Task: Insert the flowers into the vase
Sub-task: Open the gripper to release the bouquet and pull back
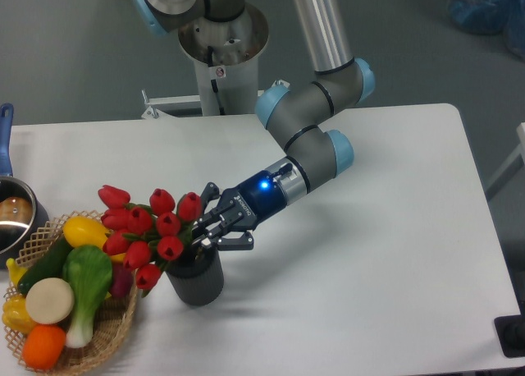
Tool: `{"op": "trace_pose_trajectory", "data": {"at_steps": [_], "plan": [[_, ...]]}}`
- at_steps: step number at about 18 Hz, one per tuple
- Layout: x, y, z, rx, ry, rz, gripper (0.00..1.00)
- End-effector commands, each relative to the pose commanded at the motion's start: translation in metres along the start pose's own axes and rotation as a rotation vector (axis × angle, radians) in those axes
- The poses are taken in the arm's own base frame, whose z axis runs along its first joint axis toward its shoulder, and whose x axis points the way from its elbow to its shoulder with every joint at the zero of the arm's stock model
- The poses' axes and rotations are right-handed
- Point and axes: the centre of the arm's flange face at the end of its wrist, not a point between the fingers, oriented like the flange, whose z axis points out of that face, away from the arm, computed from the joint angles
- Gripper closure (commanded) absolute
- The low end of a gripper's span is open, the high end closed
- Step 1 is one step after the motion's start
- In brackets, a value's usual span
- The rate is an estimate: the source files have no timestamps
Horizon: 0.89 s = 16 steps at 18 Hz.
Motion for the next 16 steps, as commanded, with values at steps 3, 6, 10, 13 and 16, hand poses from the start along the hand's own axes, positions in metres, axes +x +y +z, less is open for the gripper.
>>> {"op": "trace_pose_trajectory", "data": {"at_steps": [3, 6, 10, 13, 16], "plan": [[0.0, 0.0, 0.0, 0.0, 0.0, 0.0, 0.66], [-0.001, 0.0, -0.003, 0.0, -0.006, 0.023, 0.6], [-0.003, -0.001, -0.009, 0.004, -0.017, 0.063, 0.23], [-0.003, -0.003, -0.009, 0.004, -0.017, 0.075, 0.05], [-0.004, -0.013, -0.014, 0.004, -0.026, 0.097, 0.0]]}}
